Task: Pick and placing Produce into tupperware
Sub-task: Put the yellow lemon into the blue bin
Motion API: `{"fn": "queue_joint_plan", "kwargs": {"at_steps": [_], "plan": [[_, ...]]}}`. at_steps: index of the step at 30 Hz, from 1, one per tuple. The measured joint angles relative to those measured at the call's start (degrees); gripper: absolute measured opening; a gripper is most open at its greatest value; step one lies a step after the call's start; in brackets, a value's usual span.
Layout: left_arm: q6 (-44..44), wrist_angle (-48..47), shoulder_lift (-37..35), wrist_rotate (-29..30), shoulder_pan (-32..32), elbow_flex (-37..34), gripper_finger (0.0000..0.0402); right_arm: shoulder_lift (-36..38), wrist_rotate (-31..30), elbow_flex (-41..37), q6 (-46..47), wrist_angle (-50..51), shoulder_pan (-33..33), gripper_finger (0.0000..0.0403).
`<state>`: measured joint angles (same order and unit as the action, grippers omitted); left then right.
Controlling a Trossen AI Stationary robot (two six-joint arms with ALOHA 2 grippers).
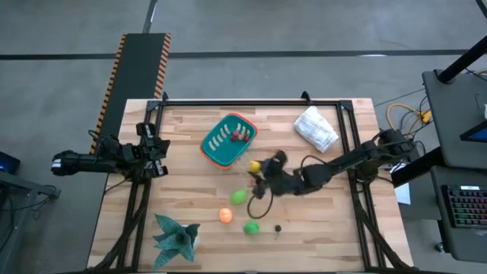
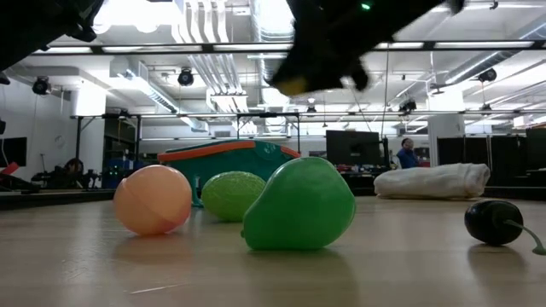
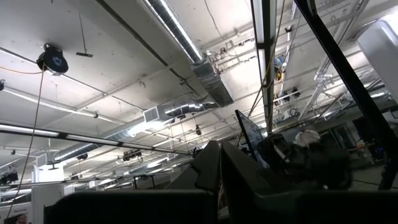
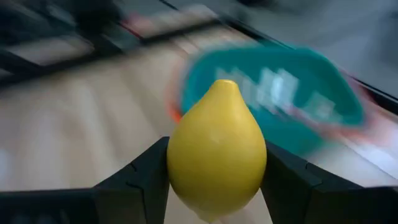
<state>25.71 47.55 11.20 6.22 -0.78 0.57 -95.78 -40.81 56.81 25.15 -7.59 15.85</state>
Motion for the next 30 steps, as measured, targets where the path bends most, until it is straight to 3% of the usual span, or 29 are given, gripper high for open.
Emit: {"fn": "queue_joint_plan", "kwargs": {"at_steps": [3,11,19,30], "plan": [[0.0,0.0,0.0,0.0,0.0,0.0,0.0000,-0.7,10.9,-1.3,-5.2,-12.4,-5.5,0.0189],[0.0,0.0,0.0,0.0,0.0,0.0,0.0000,-0.8,29.3,1.7,-5.7,-6.9,-22.2,0.0189],[0.1,0.0,0.0,0.0,0.0,0.0,0.0000,-2.0,32.2,9.9,-8.5,5.9,-27.5,0.0189],[0.1,0.0,-0.3,0.0,0.0,0.0,0.0000,-12.0,31.7,25.4,-9.8,25.4,-28.9,0.0189]]}}
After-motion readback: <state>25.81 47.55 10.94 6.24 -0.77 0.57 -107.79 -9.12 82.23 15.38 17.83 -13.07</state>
